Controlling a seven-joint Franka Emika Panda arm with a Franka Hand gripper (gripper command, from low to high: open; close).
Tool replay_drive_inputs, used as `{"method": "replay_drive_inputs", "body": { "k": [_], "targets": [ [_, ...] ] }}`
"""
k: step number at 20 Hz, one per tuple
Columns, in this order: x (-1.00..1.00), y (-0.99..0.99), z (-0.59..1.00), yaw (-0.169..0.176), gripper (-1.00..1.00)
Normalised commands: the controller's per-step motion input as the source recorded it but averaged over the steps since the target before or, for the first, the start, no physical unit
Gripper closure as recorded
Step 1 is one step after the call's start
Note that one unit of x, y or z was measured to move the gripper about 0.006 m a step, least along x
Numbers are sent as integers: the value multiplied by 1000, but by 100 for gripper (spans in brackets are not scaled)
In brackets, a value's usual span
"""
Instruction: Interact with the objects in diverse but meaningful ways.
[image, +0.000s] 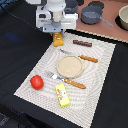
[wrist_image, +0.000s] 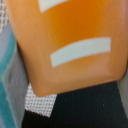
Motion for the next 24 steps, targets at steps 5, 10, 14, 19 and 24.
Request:
{"method": "replay_drive_inputs", "body": {
  "k": [5,10,14,19,24],
  "targets": [
    [269,361,1000,-116,100],
    [887,55,1000,-32,100],
    [877,-222,982,0,100],
    [445,-559,546,48,100],
    [236,-690,377,81,100]
  ]
}}
